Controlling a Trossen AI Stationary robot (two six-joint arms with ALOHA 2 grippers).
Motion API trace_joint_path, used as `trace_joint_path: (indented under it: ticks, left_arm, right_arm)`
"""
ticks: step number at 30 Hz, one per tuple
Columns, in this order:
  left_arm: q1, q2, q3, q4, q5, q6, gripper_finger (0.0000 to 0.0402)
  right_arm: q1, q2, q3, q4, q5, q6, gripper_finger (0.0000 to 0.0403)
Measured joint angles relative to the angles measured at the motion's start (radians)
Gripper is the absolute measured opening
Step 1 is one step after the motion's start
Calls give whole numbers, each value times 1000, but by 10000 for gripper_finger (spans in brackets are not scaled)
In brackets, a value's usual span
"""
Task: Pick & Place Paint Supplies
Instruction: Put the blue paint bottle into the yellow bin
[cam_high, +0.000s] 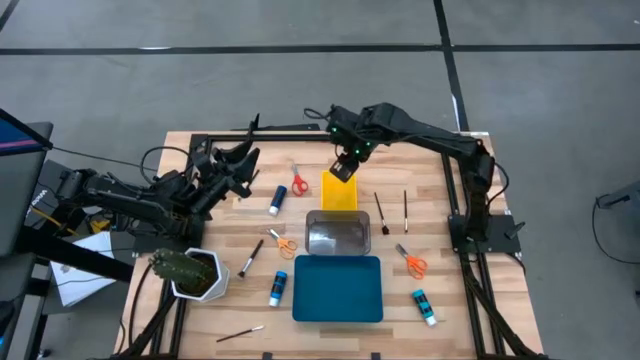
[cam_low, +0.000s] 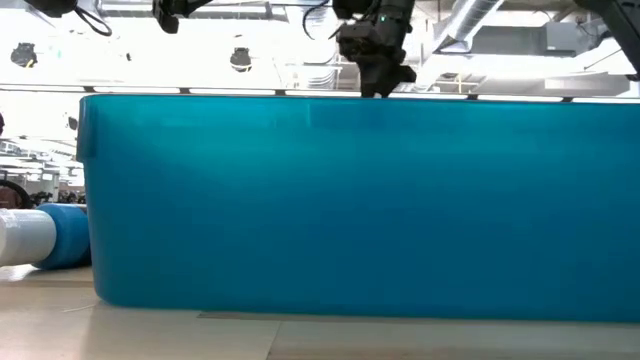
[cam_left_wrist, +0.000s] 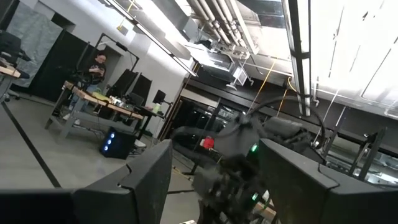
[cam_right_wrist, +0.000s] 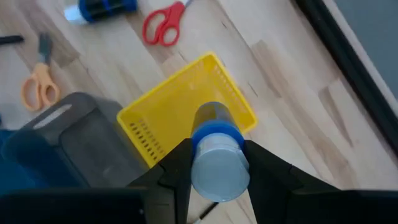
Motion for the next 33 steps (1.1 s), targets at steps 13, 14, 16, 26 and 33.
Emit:
trace_joint_path:
  ticks: [13, 14, 16, 26, 33]
  left_arm:
    - [0, 0, 0, -51, 15, -2, 231]
    - [0, 0, 0, -52, 15, -2, 231]
    - [0, 0, 0, -52, 16, -2, 231]
    - [0, 0, 0, -52, 18, -2, 231]
    - [0, 0, 0, -52, 17, -2, 231]
  right_arm:
    - [8, 3, -160, 125, 2, 46, 114]
    - [8, 3, -170, 135, 2, 46, 114]
    - [8, 2, -199, 147, 0, 46, 114]
    - [6, 2, -288, 246, -5, 56, 114]
    - [-12, 2, -327, 287, -5, 53, 114]
